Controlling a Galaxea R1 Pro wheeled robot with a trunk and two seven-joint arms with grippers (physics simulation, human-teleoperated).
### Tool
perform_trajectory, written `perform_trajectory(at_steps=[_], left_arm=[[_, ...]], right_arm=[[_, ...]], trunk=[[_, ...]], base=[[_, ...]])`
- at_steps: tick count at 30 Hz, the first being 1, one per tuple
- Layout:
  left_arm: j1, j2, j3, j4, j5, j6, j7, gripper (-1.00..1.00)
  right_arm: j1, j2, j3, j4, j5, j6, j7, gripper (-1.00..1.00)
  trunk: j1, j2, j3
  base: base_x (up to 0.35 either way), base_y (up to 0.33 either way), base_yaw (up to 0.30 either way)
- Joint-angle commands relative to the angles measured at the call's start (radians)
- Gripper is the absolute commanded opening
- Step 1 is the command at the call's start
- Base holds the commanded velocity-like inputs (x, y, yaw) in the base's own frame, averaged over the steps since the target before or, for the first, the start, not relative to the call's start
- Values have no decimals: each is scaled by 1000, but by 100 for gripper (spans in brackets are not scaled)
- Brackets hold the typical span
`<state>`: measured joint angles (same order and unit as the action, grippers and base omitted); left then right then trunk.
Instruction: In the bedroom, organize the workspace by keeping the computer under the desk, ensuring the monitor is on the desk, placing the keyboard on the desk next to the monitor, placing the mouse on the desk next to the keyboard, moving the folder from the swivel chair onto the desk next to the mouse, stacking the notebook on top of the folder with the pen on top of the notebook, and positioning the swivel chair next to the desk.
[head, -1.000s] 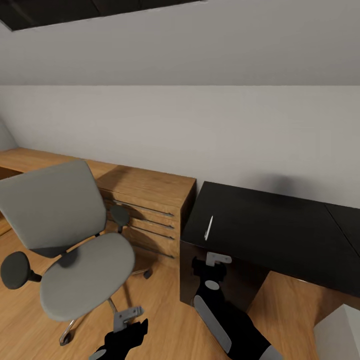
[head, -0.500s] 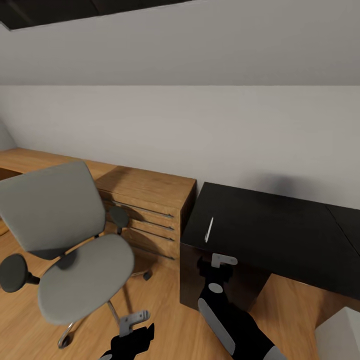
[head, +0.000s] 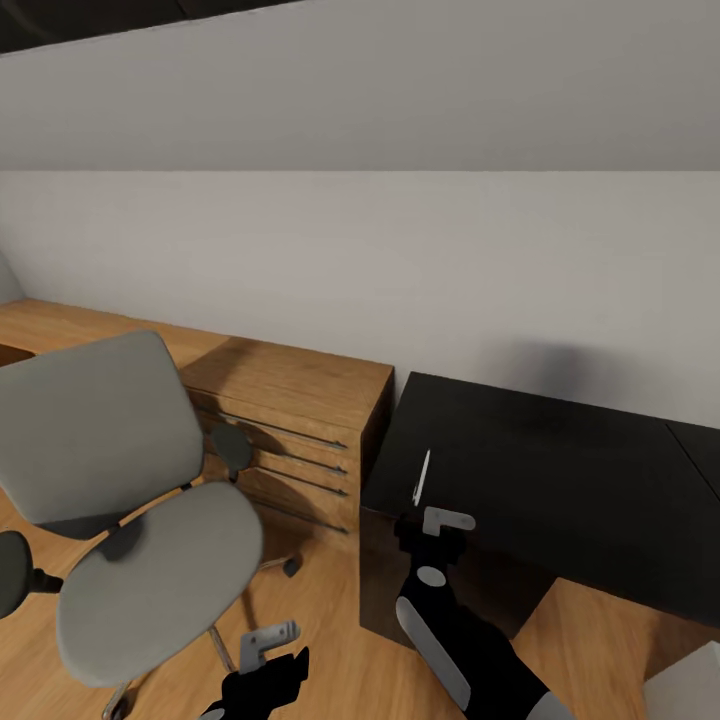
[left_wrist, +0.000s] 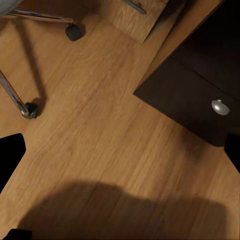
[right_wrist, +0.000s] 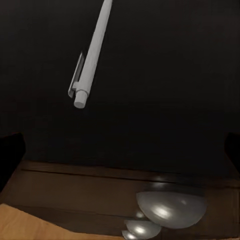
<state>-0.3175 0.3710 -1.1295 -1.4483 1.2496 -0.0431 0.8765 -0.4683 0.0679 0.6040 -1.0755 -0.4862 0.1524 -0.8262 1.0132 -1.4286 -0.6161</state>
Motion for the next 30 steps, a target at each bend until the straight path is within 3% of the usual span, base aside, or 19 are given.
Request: perform_trajectory(at_steps=[1, 17, 30], left_arm=[[-2, 1, -3, -1, 6, -5, 4, 100], [-2, 0, -3, -1, 7, -4, 4, 100], [-2, -1, -3, -1, 7, -5, 4, 100]], right_arm=[[-1, 0, 3, -1, -3, 7, -7, 100], [-1, 0, -2, 0, -7, 12, -4, 100], [-1, 1, -6, 53, -10, 16, 0, 100]], trunk=[[0, -1, -1], [0, -1, -1], [0, -1, -1]], base=[[254, 0, 0], [125, 0, 0], [16, 0, 0]])
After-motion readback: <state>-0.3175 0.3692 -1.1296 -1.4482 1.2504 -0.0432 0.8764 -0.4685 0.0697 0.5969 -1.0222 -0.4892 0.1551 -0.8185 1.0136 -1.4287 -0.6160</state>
